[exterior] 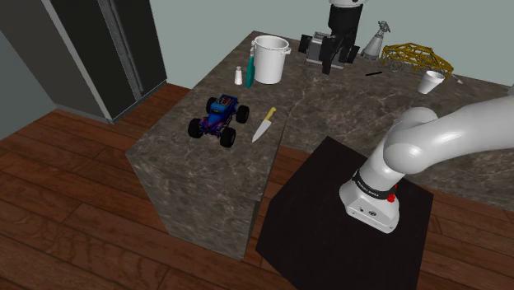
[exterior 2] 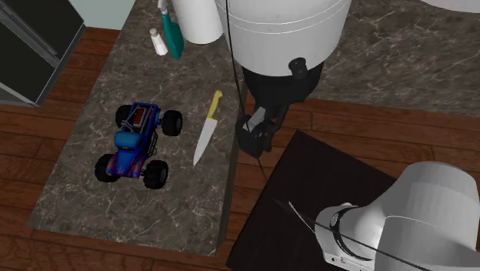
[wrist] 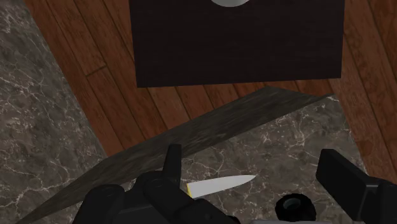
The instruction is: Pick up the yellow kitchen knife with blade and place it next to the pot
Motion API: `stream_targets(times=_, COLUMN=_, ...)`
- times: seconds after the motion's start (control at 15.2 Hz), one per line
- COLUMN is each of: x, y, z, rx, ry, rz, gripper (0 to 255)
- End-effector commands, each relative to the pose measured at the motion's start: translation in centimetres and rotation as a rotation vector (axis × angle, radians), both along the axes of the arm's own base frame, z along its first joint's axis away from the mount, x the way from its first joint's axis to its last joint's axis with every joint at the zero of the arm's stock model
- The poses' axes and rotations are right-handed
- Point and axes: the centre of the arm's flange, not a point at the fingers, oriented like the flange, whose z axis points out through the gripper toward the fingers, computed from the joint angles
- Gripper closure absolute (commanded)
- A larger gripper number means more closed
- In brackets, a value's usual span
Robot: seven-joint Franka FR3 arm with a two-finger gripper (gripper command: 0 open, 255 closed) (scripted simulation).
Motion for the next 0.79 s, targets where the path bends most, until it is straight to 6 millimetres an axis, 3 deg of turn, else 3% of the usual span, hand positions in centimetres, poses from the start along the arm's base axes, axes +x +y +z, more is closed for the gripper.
stream_targets(times=0.0, x=0.0, y=0.0, z=0.0, rx=0.0, ry=0.0, rz=0.0, gripper=0)
stream_targets(times=0.73, x=7.0, y=-2.2, z=-11.9, rx=0.011, ry=-0.072, rz=-0.209, gripper=0)
